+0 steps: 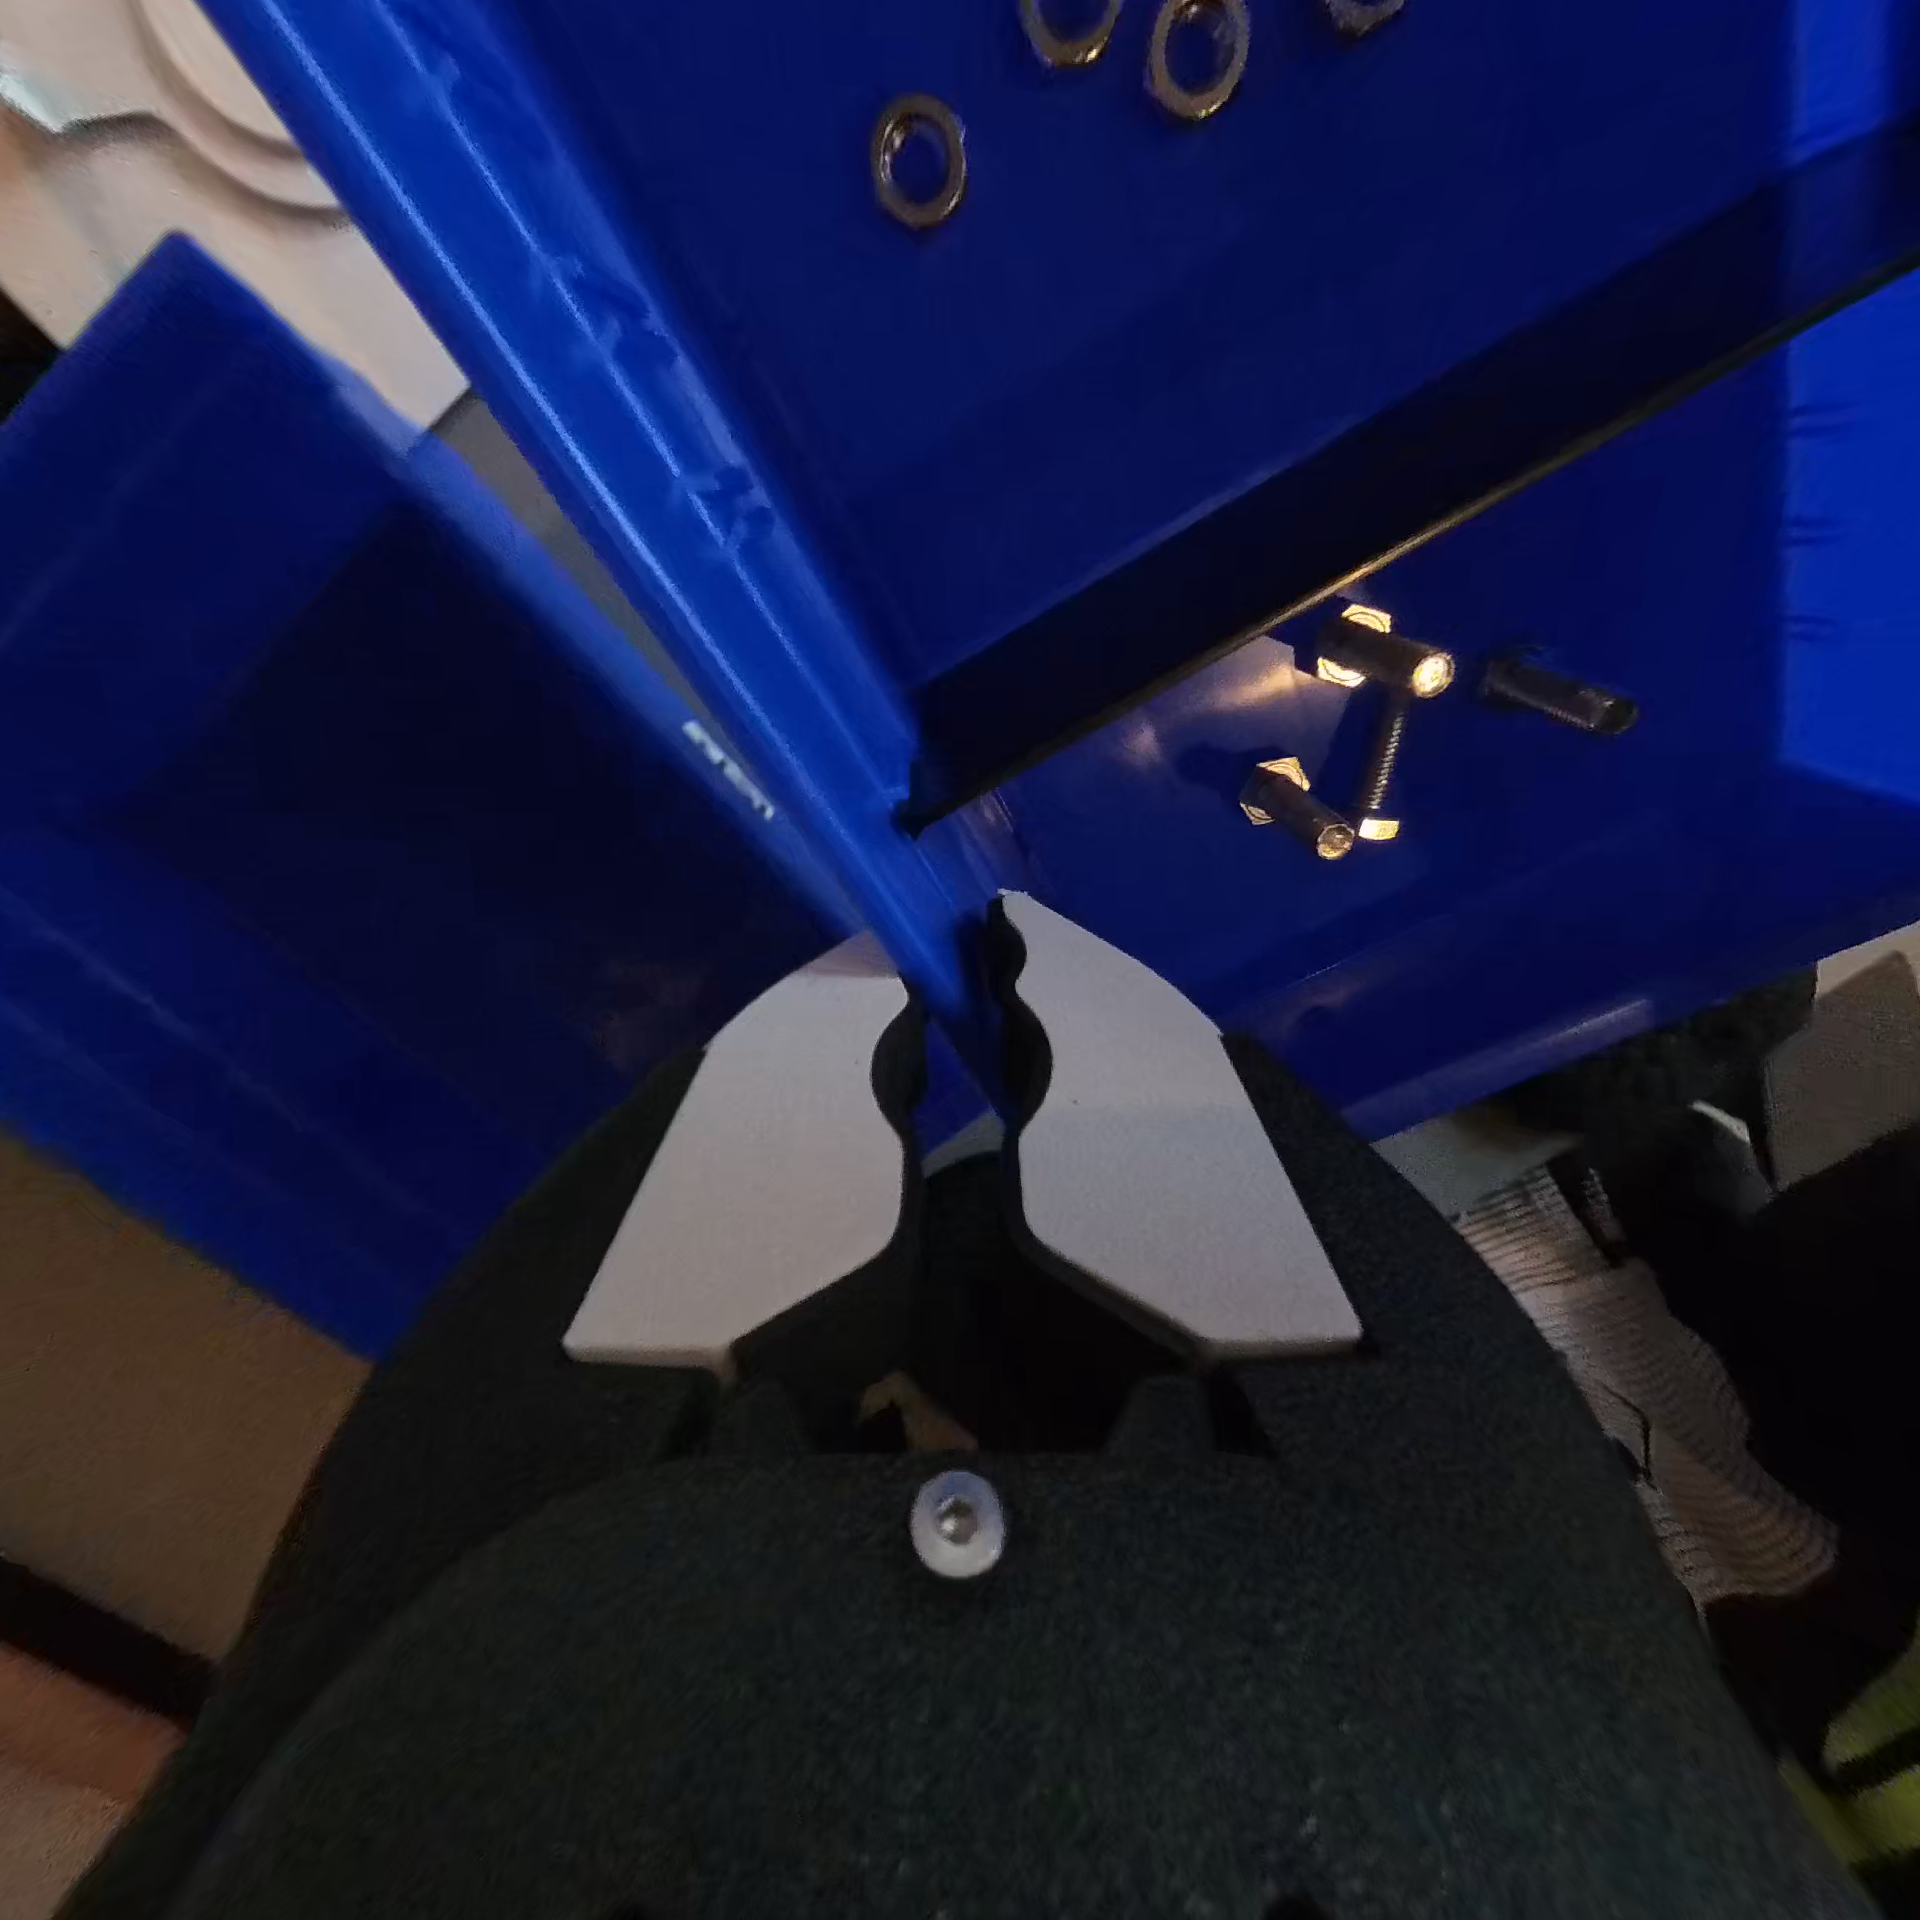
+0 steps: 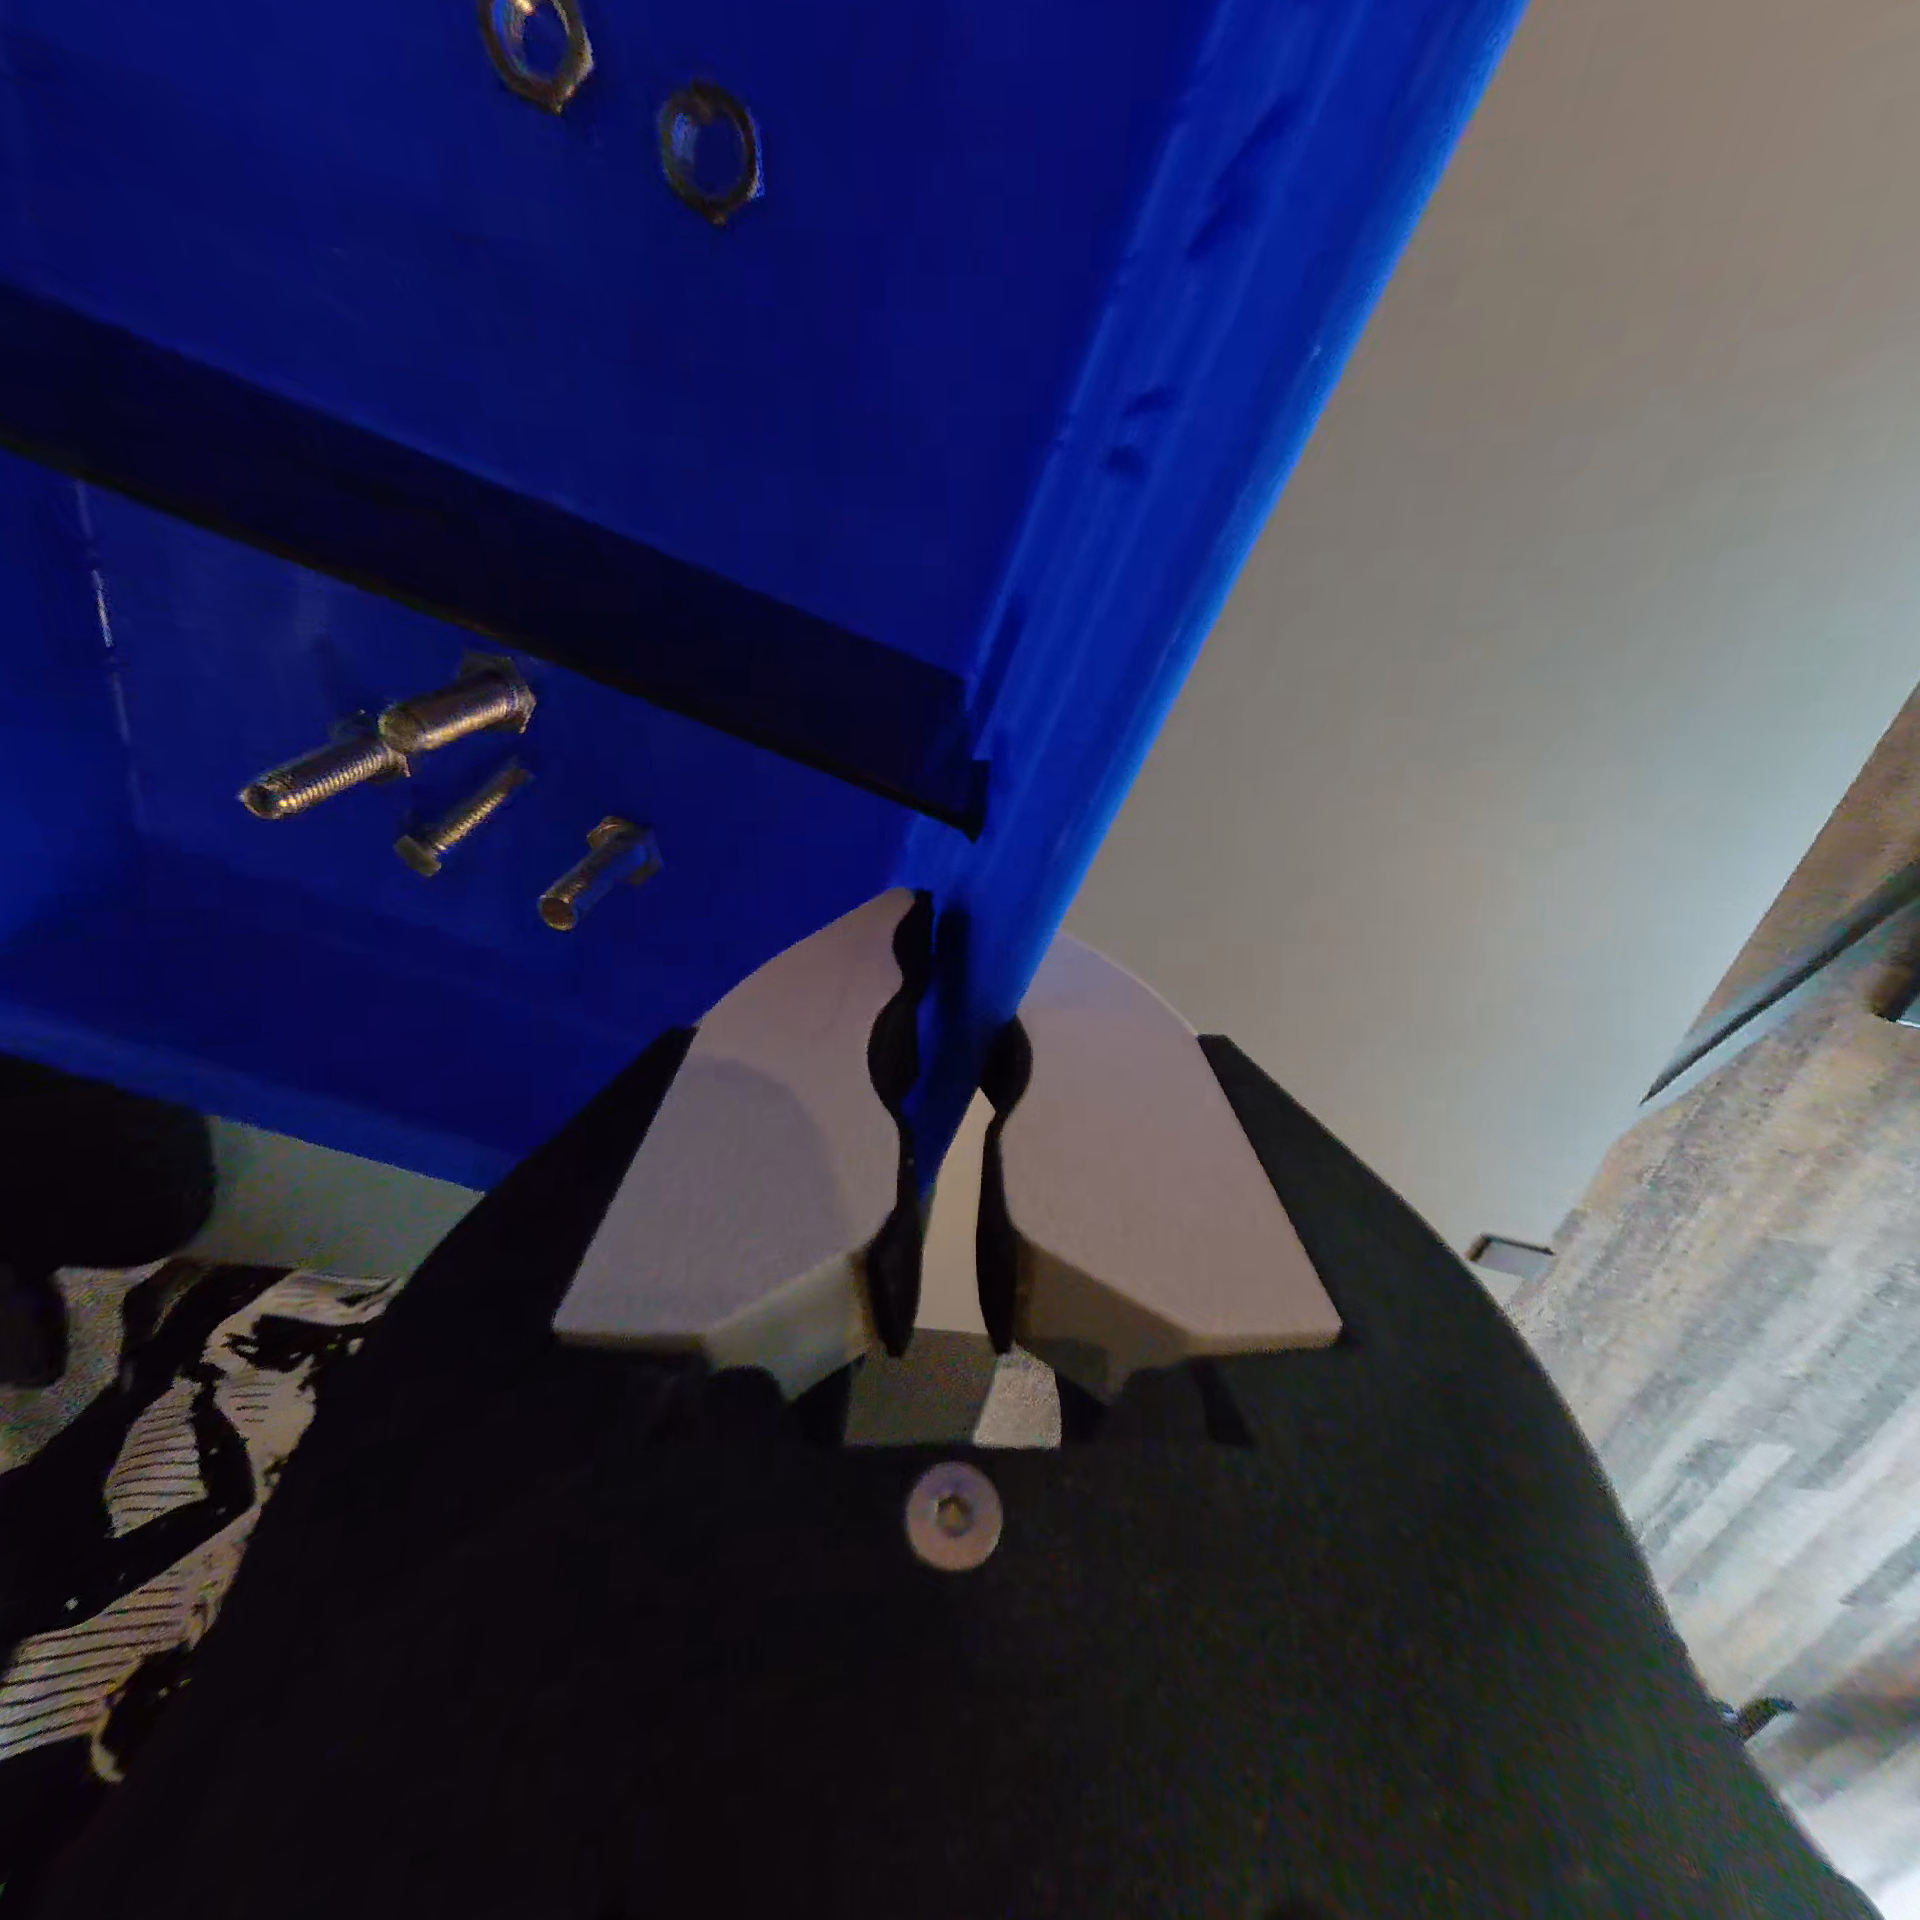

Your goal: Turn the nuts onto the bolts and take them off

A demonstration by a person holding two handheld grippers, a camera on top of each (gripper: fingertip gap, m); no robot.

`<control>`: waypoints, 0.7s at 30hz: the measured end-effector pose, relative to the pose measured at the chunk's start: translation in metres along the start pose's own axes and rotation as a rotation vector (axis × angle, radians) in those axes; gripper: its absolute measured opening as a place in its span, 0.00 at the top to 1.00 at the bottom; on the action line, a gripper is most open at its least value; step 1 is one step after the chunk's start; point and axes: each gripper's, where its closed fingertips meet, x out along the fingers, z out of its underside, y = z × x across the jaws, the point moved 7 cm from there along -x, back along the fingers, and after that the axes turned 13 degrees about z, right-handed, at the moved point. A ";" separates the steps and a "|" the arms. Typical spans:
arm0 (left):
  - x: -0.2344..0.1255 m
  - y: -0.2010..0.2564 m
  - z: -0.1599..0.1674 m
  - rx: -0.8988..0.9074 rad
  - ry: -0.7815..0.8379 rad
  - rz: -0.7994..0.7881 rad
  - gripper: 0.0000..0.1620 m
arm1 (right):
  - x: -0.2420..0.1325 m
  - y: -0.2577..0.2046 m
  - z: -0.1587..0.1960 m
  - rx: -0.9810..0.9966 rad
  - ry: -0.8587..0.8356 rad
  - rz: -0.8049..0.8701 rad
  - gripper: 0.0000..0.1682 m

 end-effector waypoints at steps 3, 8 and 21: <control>-0.024 -0.009 0.012 0.001 -0.013 0.002 0.94 | -0.021 -0.016 -0.006 -0.009 -0.004 0.004 0.97; -0.058 -0.041 0.046 -0.039 0.017 -0.003 0.94 | -0.053 -0.061 -0.025 -0.055 0.032 0.007 0.98; -0.145 -0.183 0.215 -0.335 0.096 -0.076 0.94 | -0.113 -0.278 -0.099 -0.338 0.116 -0.067 0.97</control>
